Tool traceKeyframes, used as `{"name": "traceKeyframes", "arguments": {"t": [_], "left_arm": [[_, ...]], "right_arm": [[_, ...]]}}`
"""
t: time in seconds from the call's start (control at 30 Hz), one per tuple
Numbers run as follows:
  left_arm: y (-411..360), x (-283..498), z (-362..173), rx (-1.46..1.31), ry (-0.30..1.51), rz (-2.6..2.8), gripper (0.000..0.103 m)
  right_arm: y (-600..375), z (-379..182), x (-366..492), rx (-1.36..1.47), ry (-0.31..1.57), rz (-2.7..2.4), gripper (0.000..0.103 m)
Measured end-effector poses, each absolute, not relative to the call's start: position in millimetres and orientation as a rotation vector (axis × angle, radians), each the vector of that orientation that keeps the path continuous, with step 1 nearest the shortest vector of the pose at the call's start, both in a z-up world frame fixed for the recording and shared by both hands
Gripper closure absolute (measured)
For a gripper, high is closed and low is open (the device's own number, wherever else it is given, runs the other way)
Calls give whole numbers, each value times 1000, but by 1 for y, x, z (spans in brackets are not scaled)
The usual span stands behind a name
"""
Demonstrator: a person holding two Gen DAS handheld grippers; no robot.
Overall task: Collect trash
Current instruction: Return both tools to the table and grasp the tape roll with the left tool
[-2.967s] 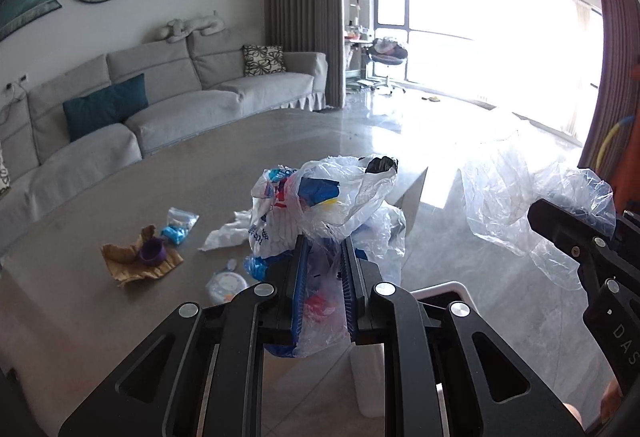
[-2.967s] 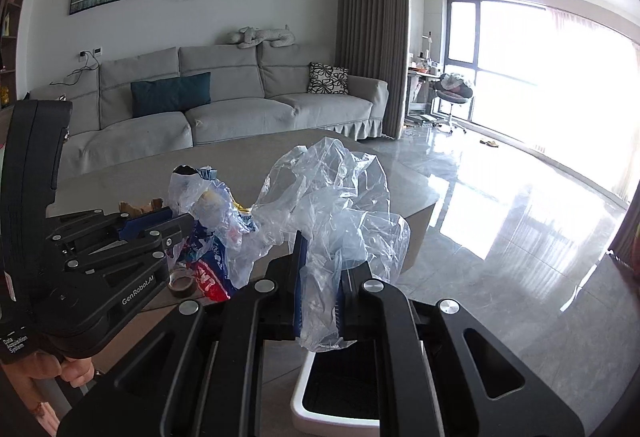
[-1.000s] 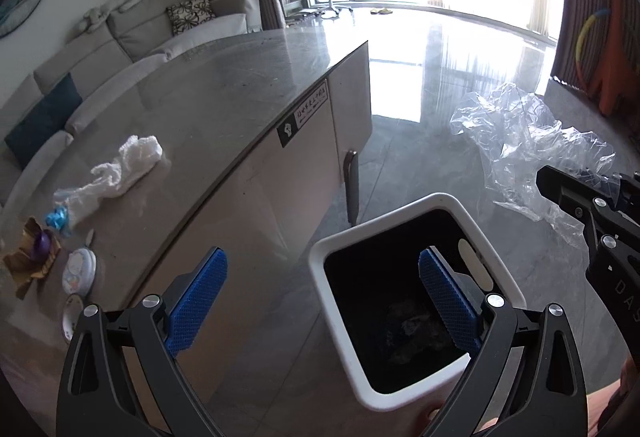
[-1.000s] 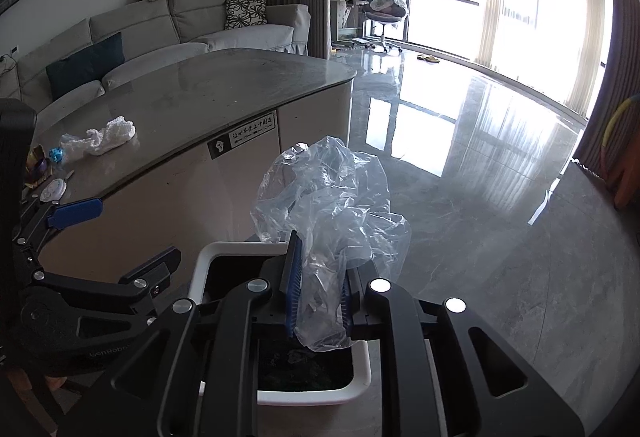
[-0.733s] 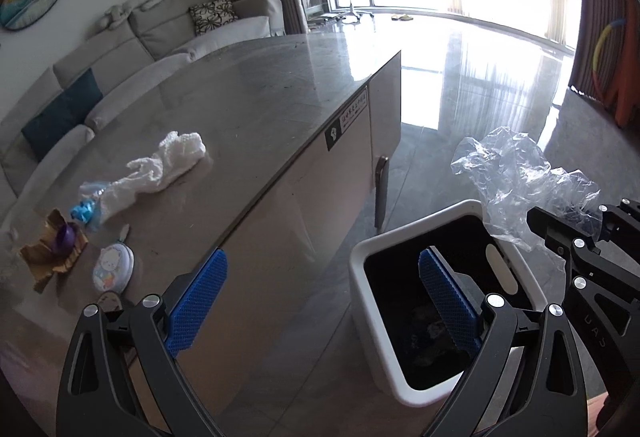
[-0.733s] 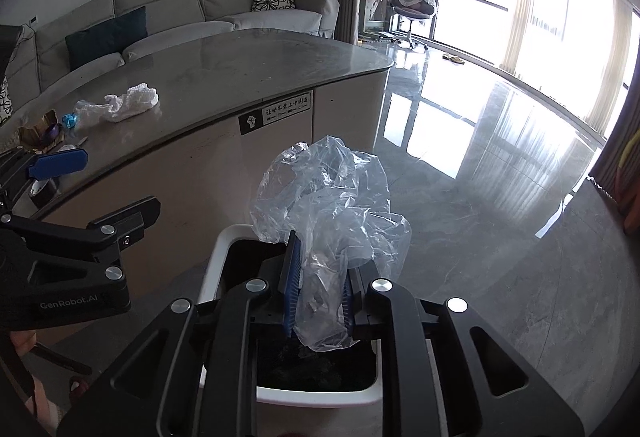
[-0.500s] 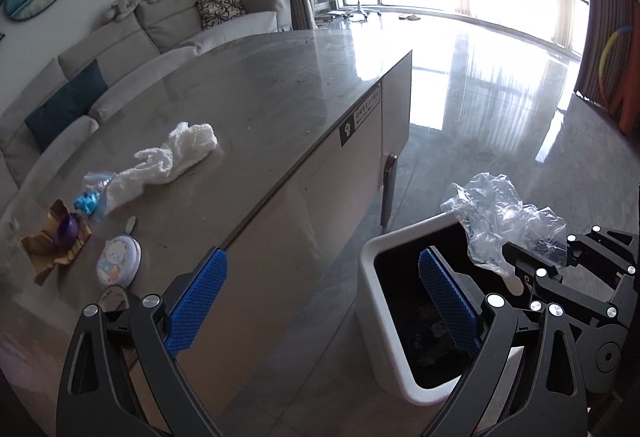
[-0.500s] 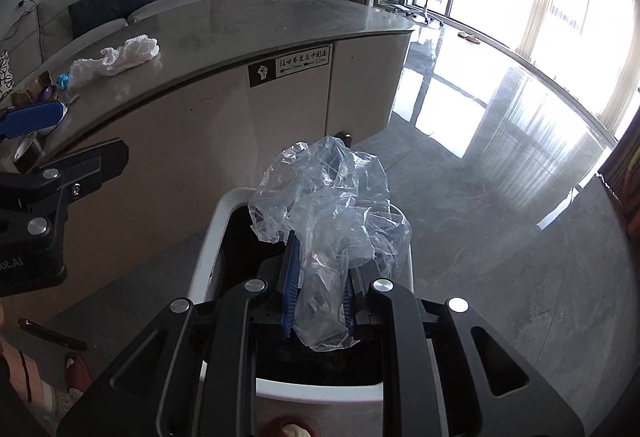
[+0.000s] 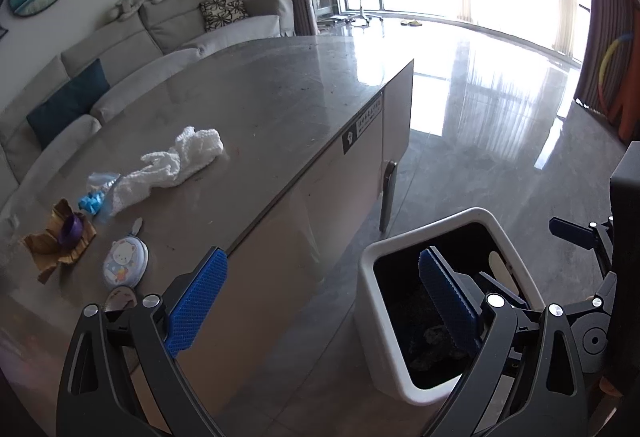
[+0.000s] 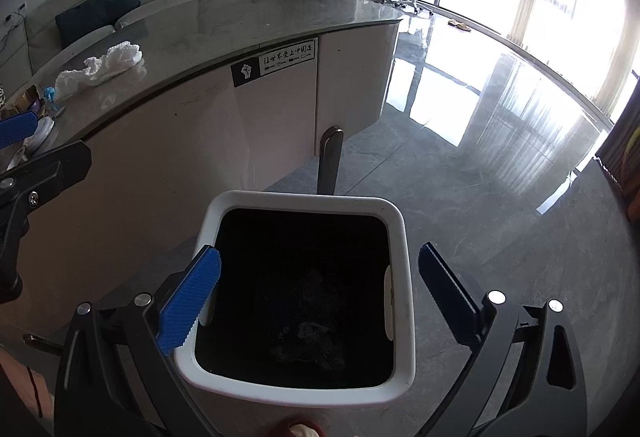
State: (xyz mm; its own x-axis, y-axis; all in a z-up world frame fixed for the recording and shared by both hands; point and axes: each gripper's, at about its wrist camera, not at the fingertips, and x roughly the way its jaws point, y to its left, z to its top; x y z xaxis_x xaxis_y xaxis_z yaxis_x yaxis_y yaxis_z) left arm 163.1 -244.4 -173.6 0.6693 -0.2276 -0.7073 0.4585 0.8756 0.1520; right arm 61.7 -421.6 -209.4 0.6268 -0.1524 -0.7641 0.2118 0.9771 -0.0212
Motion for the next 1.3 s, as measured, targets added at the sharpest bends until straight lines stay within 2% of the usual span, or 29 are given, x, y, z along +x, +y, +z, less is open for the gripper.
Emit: {"name": "traceKeyframes", "arguments": {"t": [0.37, 0.6, 1.3], "left_arm": [[-199, 154, -144, 286, 683, -310, 7], [-153, 159, -125, 221, 644, -229, 7], [-88, 205, -191, 116, 787, -121, 7]], "right_arm": [[-398, -149, 43, 61, 621, -181, 4], [-374, -120, 51, 65, 545, -132, 4], [-281, -119, 86, -68, 511, 20, 4]]}}
